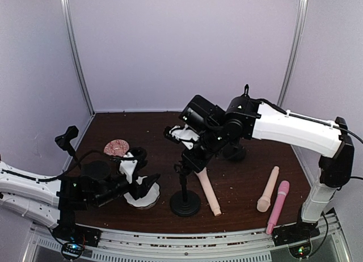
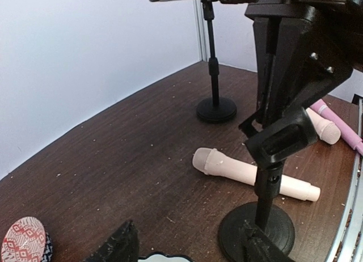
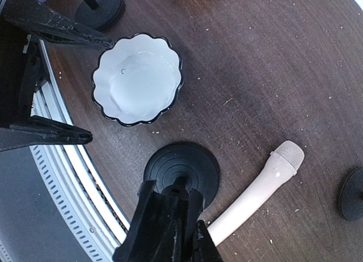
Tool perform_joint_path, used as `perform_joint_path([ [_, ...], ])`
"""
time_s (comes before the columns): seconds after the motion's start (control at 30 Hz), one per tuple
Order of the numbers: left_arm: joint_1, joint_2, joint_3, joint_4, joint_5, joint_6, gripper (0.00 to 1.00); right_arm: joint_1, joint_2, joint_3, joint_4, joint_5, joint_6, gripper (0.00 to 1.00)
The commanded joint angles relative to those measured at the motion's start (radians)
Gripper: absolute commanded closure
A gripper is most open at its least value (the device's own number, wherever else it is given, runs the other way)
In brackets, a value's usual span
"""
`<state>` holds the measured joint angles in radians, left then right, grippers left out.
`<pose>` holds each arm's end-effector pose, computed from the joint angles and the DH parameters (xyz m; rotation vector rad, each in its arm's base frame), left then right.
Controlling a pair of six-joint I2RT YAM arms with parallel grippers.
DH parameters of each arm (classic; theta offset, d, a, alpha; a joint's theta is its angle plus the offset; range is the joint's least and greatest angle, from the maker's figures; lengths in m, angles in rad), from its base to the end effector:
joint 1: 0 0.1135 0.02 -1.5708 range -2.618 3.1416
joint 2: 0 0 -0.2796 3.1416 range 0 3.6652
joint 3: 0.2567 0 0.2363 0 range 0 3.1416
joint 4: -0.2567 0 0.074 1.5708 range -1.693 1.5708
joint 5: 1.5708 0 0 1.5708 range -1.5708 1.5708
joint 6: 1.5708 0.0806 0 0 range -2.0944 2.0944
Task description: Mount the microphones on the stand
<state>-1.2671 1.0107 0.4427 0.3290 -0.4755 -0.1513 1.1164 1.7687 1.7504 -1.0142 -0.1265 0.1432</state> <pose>0.1064 -0.2160 0.2435 0.6582 1.6982 -0.5863 0.1592 0.3491 0.3113 -1.3143 2.3827 0.5813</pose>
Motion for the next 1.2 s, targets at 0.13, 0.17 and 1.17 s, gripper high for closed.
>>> perform_joint_path([
  [0.13, -0.012, 0.163, 0.013, 0.208, 0.129, 0.018, 0.38, 0.009, 0.028, 0.023, -0.134, -0.012, 0.024, 1.00],
  [0.17, -0.014, 0.180, 0.019, 0.218, 0.133, 0.018, 0.38, 0.008, 0.028, 0.028, -0.137, -0.008, 0.024, 1.00],
  [1.17, -0.029, -0.038, 0.164, -0.286, -0.124, 0.070, 0.26, -0.002, -0.404, -0.797, 0.438, 0.117, 0.387, 0.39],
])
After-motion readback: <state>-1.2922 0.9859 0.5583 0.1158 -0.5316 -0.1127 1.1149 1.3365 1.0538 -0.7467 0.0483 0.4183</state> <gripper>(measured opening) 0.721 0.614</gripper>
